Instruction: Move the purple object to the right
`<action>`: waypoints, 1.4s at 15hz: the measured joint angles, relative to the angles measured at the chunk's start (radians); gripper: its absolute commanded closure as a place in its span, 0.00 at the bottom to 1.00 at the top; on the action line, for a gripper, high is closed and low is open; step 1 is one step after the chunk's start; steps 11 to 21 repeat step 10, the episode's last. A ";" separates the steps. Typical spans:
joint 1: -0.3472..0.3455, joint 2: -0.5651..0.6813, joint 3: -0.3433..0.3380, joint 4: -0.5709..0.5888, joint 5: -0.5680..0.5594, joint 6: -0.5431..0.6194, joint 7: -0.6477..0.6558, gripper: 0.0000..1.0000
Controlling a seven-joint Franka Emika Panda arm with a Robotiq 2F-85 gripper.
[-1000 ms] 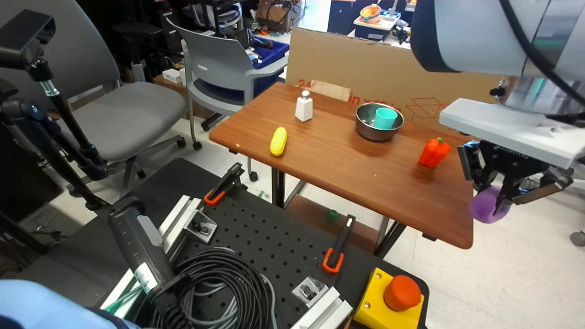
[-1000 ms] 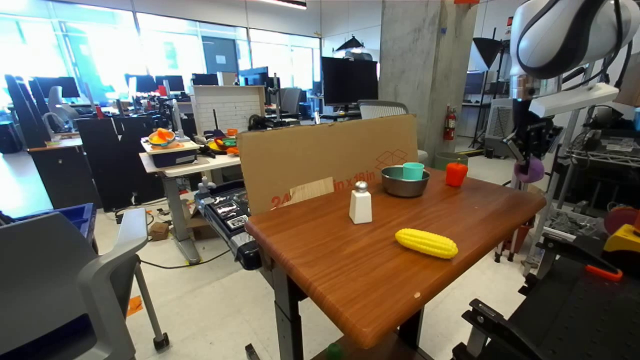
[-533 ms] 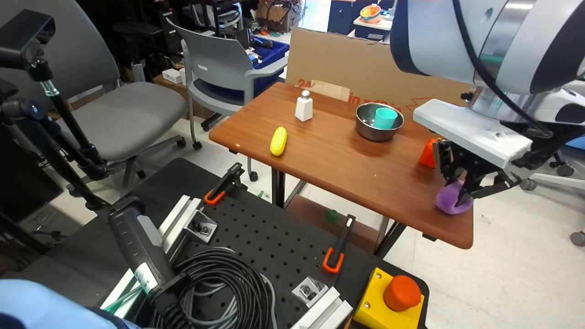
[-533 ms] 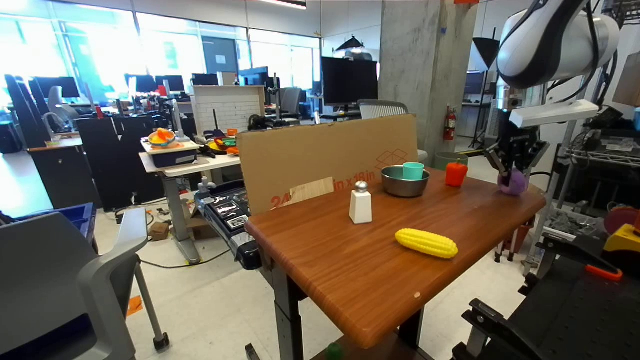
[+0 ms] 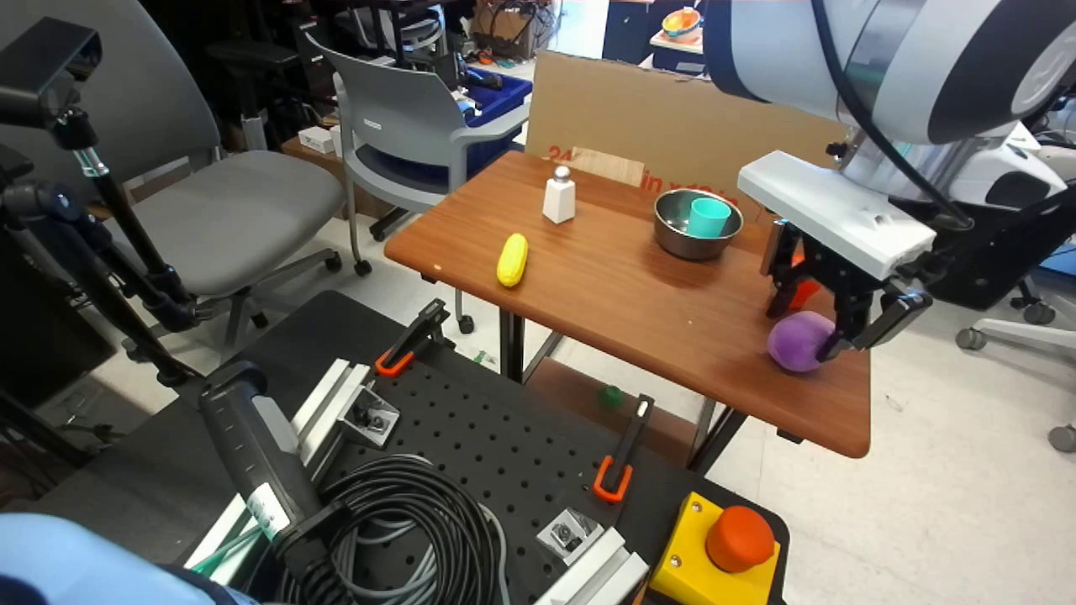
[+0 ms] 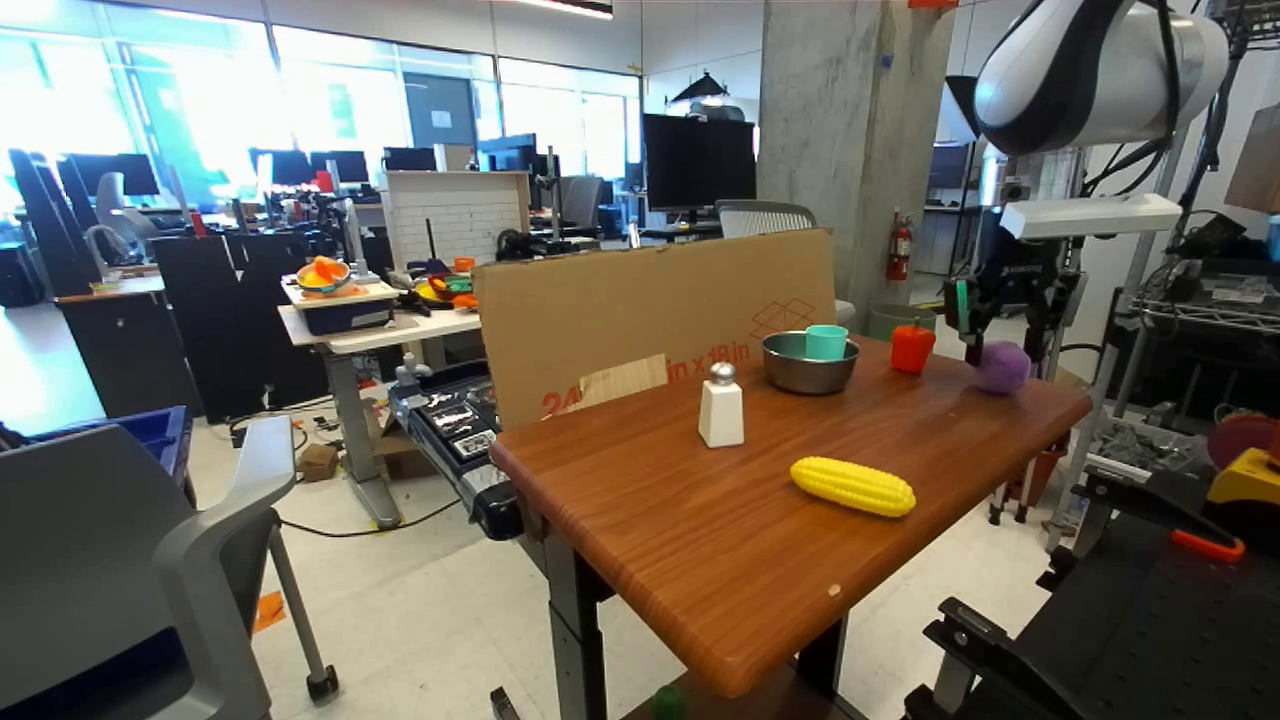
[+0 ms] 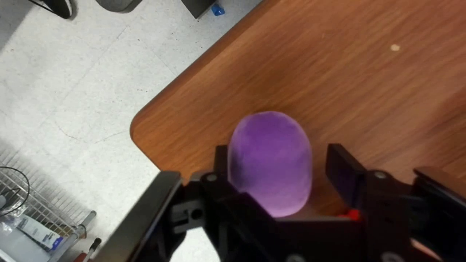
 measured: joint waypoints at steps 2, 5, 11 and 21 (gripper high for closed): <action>0.004 -0.032 0.019 -0.001 0.010 -0.049 -0.013 0.00; 0.029 -0.100 0.043 0.000 0.013 -0.141 -0.032 0.00; 0.080 -0.226 0.082 -0.006 0.013 -0.261 -0.069 0.00; 0.080 -0.226 0.082 -0.006 0.013 -0.261 -0.069 0.00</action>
